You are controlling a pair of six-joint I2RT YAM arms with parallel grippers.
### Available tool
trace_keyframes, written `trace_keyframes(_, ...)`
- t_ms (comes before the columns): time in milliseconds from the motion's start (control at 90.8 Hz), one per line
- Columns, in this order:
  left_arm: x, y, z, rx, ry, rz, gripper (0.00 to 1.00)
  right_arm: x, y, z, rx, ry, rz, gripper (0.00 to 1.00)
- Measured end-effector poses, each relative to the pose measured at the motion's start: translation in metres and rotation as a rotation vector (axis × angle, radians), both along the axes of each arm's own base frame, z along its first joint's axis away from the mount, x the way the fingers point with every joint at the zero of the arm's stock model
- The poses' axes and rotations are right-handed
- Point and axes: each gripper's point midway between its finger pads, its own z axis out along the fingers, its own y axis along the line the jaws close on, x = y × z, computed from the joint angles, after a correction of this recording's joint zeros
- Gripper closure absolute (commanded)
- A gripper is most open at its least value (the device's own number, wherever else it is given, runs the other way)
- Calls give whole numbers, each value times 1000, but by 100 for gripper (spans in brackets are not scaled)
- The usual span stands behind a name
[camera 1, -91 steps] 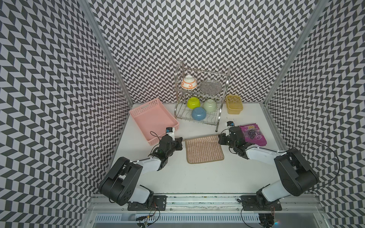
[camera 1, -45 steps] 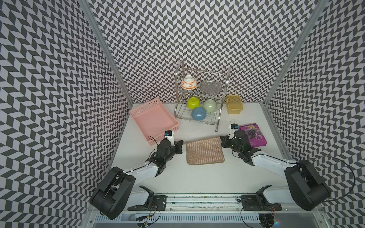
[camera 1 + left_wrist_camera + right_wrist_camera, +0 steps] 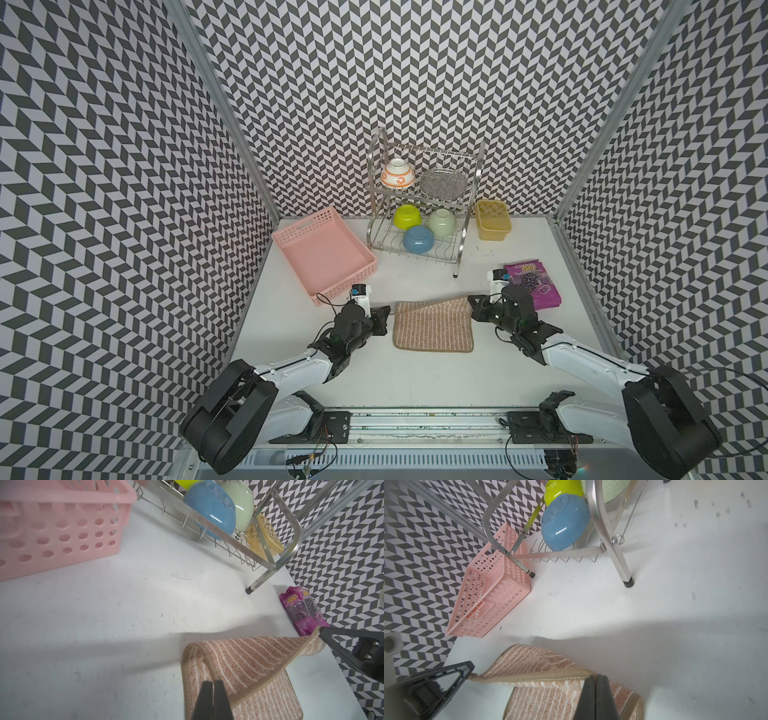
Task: Fold the square dishcloth
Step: Fold the cleaning item at the center of the board.
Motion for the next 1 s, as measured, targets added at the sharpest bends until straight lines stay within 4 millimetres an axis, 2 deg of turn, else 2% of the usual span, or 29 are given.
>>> trace_keyframes(176, -17, 3, -13, -4, 36, -6, 100, -31, 3, -9, 21, 33, 36, 89)
trace_keyframes(264, -28, 4, -21, -11, 58, -14, 100, -47, 1, -16, 33, 56, 45, 79)
trace_keyframes(430, -43, 8, -31, -25, 101, -13, 100, -69, -7, -25, 65, 105, 35, 68)
trace_keyframes(617, -50, 6, -36, -38, 140, -20, 91, -86, -10, -30, 101, 179, 22, 61)
trace_keyframes(782, -57, 1, -40, -51, 178, -44, 83, -98, -13, -42, 96, 283, 3, 61)
trace_keyframes(925, -64, -1, -40, -63, 204, -52, 65, -103, -12, -52, 73, 372, 0, 63)
trace_keyframes(1002, -65, 0, -41, -62, 212, -51, 62, -105, -10, -57, 67, 407, 3, 64)
